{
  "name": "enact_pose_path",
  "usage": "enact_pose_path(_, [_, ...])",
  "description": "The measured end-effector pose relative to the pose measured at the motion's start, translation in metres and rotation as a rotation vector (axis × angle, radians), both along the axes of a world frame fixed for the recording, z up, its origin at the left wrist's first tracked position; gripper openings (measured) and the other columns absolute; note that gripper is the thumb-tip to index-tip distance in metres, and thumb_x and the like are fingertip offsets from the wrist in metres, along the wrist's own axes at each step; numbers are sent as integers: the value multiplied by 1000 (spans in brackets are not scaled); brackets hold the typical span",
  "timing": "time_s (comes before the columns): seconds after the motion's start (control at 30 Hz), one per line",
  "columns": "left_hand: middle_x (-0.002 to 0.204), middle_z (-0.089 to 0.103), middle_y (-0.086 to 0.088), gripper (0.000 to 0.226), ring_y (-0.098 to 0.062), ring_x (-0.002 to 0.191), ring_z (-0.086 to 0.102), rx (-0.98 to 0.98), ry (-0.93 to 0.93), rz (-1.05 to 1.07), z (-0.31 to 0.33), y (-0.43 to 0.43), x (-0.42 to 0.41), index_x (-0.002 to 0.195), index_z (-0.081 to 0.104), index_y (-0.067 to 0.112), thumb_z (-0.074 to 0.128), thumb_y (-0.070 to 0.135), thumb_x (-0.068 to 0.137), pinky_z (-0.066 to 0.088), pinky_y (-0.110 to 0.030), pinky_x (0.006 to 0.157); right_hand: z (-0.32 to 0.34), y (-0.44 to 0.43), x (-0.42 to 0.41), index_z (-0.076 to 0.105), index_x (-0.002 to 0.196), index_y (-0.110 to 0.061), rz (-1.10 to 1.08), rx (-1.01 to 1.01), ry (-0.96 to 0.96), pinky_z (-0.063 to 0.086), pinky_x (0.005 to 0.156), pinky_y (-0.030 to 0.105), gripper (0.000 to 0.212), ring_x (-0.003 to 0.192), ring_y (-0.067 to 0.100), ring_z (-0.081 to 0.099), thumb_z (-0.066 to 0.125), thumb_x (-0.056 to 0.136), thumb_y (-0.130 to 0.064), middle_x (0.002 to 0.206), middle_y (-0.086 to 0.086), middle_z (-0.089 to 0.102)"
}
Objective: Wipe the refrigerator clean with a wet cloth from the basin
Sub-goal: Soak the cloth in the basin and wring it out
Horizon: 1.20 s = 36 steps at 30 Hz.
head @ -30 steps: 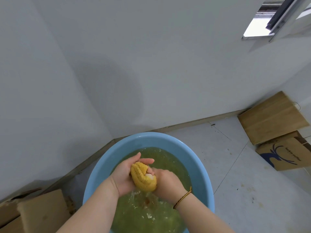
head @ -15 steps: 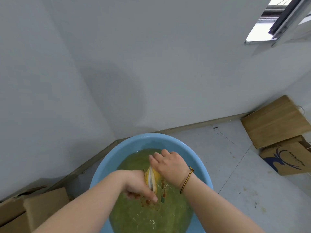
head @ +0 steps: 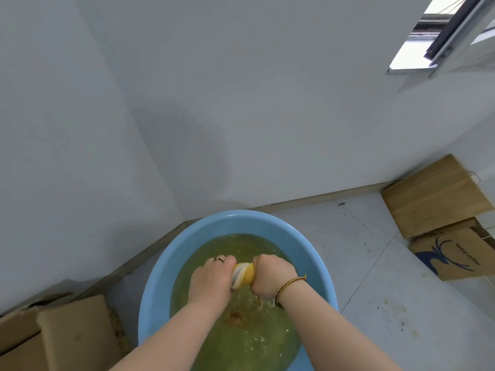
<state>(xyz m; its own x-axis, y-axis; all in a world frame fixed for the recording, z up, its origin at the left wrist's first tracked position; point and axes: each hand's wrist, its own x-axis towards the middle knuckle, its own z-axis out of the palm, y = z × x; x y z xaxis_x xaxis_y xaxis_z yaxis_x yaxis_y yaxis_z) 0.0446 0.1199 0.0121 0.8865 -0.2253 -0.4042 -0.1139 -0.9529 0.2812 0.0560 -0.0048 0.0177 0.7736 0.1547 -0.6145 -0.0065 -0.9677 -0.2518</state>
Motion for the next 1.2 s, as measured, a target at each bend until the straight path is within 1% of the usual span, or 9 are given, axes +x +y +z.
enact_pose_path(0.1, [146, 22, -2, 82, -22, 129, 32, -265, 189, 402, 9, -4, -11, 142, 18, 24, 69, 22, 77, 36, -32, 101, -1, -2, -9, 39, 93, -15, -25, -100, -218, 32, 48, 25, 13, 75, 24, 50, 45, 88, -4, 72, 2, 45])
enact_pose_path(0.2, [147, 26, -11, 99, -32, 131, 33, -953, 617, 964, 21, -9, -12, 145, 8, 23, 74, 25, 72, 29, -47, 105, 1, 1, -18, 56, 88, -11, 40, -153, -509, 21, 42, 22, 33, 69, 24, 60, 77, 63, -10, 76, 8, 60])
enact_pose_path(0.3, [112, 57, -19, 68, -32, 94, 59, -1272, 749, 1415, 16, -8, 4, 123, 44, 8, 72, 38, 68, 49, -46, 82, -5, 14, -29, 61, 55, -18, 45, -63, -734, 39, 40, 19, 49, 41, 15, 52, 86, 14, -23, 47, -2, 53])
enact_pose_path(0.4, [85, 59, -15, 35, -25, 74, 59, -1333, 829, 1471, 10, -4, 8, 94, 54, 1, 66, 31, 79, 50, -37, 67, -14, 22, -41, 60, 73, -18, 142, 54, -1016, 55, 64, 25, 22, 60, 14, 57, 68, 53, -18, 61, -5, 61])
enact_pose_path(0.5, [76, 57, -6, 12, -17, 66, 58, -1525, 825, 1417, 10, -5, 6, 91, 56, 5, 60, 13, 83, 53, -31, 56, -25, 29, -44, 47, 86, -15, -22, 206, -1111, 46, 69, 23, 16, 76, 12, 44, 44, 71, -11, 72, 0, 63])
enact_pose_path(0.6, [60, 55, 1, 9, -8, 44, 53, -1669, 713, 1342, 17, -9, 11, 75, 56, 12, 65, 14, 72, 48, -19, 42, -14, 41, -50, 44, 85, -28, -458, 504, -904, 41, 65, 19, 13, 76, 8, 43, 48, 75, -20, 79, -8, 57])
enact_pose_path(0.7, [54, 50, -1, 12, -8, 37, 47, -1536, 559, 1222, 21, -11, 16, 73, 54, 11, 63, 16, 79, 43, -18, 40, 1, 52, -54, 36, 75, -37, -798, 687, -378, 45, 68, 23, 28, 75, 7, 52, 56, 83, -20, 80, -16, 49])
enact_pose_path(0.97, [50, 44, -6, 36, -19, 49, 41, -1072, 106, 895, 30, -15, 26, 50, 44, 10, 64, 13, 81, 38, -27, 55, 6, 47, -34, 45, 58, -18, -682, 705, -27, 42, 56, 23, 26, 58, 15, 50, 61, 77, -12, 61, -1, 52])
enact_pose_path(1.2, [52, 43, -4, 29, -15, 47, 41, -1255, 304, 1045, 30, -10, 24, 59, 45, 12, 61, 9, 83, 38, -22, 47, 13, 33, -27, 39, 47, -14, -611, 870, 196, 30, 41, 16, 32, 36, 1, 35, 58, 63, 7, 35, -14, 39])
